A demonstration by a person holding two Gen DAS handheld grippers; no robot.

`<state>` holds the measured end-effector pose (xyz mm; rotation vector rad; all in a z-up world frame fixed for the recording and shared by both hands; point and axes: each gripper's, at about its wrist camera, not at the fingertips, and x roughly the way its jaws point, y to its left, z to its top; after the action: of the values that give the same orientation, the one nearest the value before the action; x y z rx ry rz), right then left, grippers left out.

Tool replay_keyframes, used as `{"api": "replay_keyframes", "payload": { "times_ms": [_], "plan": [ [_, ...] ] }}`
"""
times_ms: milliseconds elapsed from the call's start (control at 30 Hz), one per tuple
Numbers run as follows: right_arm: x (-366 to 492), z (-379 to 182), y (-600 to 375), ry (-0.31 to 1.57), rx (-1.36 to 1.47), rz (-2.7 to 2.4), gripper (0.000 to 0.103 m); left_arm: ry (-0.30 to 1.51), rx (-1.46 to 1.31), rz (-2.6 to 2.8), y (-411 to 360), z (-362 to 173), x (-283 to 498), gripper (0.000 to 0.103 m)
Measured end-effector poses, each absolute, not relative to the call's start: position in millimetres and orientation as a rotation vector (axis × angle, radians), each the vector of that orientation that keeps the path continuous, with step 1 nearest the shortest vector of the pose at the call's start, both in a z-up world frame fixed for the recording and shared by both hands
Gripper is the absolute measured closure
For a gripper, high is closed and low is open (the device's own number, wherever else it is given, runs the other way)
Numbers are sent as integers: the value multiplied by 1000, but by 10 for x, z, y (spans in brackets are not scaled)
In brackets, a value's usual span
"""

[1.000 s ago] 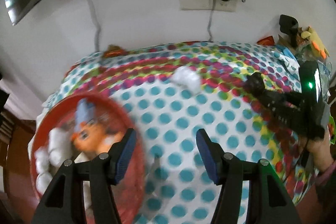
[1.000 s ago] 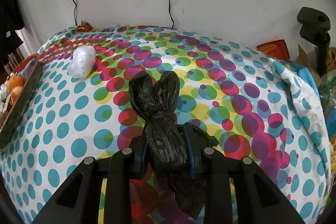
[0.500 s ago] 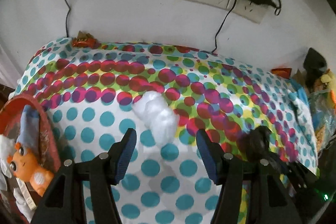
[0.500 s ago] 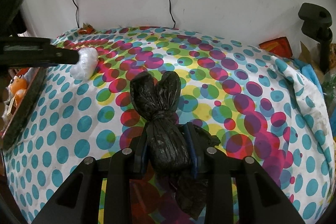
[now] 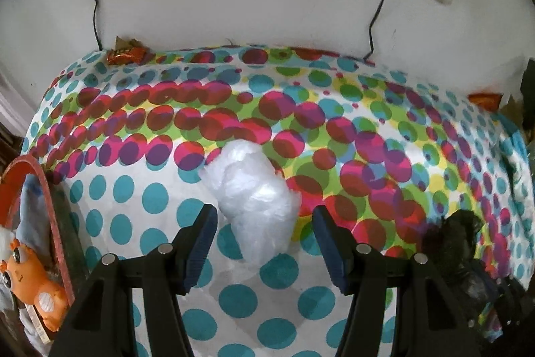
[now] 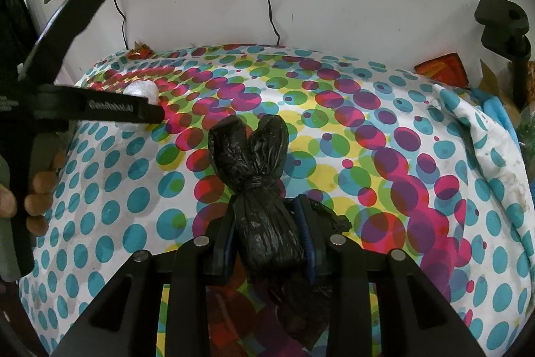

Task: Organize objects
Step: 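Grasp the white plastic bag with the left gripper while the right gripper holds the black bag, then carry the white plastic bag onto the red tray and open the left gripper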

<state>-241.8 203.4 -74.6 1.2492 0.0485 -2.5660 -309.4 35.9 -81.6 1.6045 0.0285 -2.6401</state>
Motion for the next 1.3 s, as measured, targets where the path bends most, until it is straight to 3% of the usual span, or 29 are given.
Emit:
{"api": "replay_keyframes", "payload": {
  "times_ms": [200, 267, 300, 400, 900, 1300],
  "plan": [
    [-2421, -749, 2033, 50, 1249, -2567, 71, 9, 1586, -2655, 372, -872, -3080, 43],
    [-2421, -750, 2033, 50, 1249, -2567, 71, 45, 1605, -2679, 348, -883, -3068, 59],
    [-2424, -746, 2031, 49, 1249, -2566, 71, 52, 1602, -2688, 345, -883, -3054, 73],
    [-2432, -733, 2021, 51, 1250, -2567, 71, 21, 1611, -2701, 378, -890, -3030, 80],
    [-2447, -713, 2002, 54, 1250, -2568, 71, -80, 1637, -2730, 397, -779, -2607, 82],
    [-2438, -723, 1984, 62, 1250, -2570, 71, -55, 1658, -2772, 257, -438, -1982, 82]
  ]
}}
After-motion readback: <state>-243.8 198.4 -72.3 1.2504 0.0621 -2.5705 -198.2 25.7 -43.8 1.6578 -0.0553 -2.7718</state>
